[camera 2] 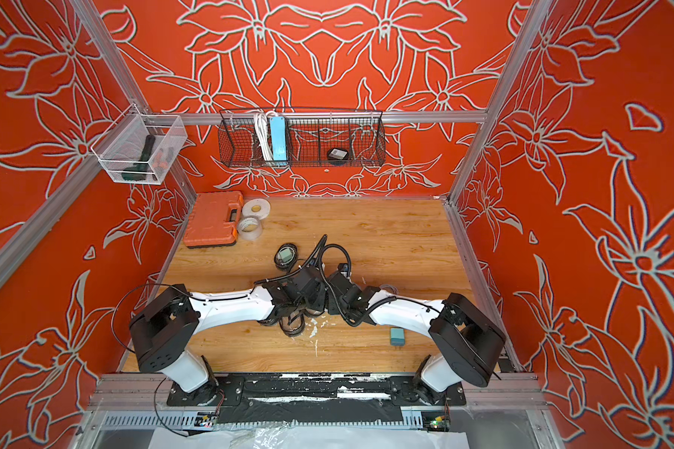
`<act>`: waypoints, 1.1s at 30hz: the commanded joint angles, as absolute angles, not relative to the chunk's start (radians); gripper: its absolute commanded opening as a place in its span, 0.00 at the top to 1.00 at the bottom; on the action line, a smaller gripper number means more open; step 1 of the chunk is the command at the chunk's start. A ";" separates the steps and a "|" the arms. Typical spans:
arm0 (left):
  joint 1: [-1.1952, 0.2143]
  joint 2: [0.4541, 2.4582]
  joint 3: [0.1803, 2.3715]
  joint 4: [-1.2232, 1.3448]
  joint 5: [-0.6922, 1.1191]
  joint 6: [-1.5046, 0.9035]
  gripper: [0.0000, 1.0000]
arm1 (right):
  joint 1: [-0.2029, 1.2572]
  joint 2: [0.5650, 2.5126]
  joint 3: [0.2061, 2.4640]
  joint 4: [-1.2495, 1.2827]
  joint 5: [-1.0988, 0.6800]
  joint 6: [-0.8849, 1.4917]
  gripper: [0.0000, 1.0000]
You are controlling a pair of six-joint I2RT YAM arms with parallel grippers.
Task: Pack away charging kits
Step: Place the charging cable in the storage bag.
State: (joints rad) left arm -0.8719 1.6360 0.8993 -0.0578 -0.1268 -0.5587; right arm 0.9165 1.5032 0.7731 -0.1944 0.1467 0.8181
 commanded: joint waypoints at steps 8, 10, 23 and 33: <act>-0.883 1.539 0.894 0.016 -0.071 -0.612 1.00 | 0.918 1.483 0.774 -0.140 0.100 0.839 1.00; -0.885 1.538 0.907 0.022 -0.067 -0.626 1.00 | 0.917 1.458 0.761 -0.143 0.115 0.834 1.00; -0.885 1.464 0.842 0.064 -0.089 -0.687 1.00 | 0.911 1.445 0.762 -0.188 0.167 0.828 1.00; -0.886 1.441 0.780 0.117 -0.160 -0.693 1.00 | 0.911 1.422 0.775 -0.206 0.168 0.827 0.88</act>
